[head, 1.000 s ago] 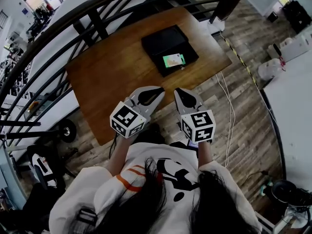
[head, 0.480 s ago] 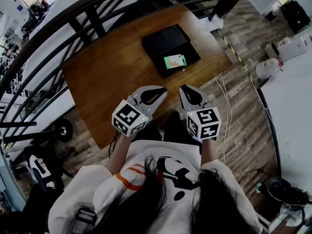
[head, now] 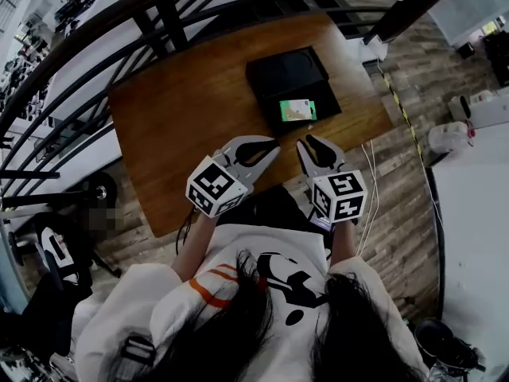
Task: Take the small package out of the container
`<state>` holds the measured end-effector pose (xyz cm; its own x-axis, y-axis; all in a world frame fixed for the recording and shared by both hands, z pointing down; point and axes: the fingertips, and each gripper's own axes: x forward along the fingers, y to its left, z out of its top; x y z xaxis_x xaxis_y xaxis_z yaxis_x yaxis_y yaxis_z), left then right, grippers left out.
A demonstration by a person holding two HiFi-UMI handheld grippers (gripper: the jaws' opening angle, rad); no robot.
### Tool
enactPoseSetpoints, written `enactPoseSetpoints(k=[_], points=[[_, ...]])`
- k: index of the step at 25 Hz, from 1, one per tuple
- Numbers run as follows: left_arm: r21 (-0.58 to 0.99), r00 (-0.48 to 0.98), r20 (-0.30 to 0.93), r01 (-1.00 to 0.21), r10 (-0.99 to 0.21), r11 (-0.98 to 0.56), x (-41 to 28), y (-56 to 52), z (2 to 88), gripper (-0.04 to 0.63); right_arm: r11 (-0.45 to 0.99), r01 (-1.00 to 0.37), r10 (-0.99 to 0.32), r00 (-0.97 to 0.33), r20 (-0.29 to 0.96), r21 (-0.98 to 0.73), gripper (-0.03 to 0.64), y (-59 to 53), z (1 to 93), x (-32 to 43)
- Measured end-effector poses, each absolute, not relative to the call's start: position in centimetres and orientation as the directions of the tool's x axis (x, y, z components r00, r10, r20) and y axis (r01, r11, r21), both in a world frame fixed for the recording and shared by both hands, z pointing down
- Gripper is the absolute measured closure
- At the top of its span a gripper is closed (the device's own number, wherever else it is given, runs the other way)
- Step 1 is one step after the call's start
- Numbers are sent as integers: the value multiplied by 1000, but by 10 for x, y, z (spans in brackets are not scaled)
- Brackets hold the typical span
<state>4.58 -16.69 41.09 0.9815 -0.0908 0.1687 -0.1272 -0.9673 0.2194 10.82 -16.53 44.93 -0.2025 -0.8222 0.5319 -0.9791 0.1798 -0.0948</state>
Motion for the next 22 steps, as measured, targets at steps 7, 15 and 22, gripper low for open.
enactPoseSetpoints(k=[7, 15, 22], points=[[232, 971, 187, -190, -148, -954, 82, -196, 418, 595, 237, -968, -780, -239, 579, -80, 477, -196, 470, 155], [237, 954, 208, -262, -214, -936, 106, -224, 425, 595, 440, -893, -657, -389, 646, -90, 377, -233, 506, 175], [229, 932, 230, -333, -282, -915, 111, -237, 426, 595, 641, -759, -459, -498, 736, -113, 309, -260, 553, 175]])
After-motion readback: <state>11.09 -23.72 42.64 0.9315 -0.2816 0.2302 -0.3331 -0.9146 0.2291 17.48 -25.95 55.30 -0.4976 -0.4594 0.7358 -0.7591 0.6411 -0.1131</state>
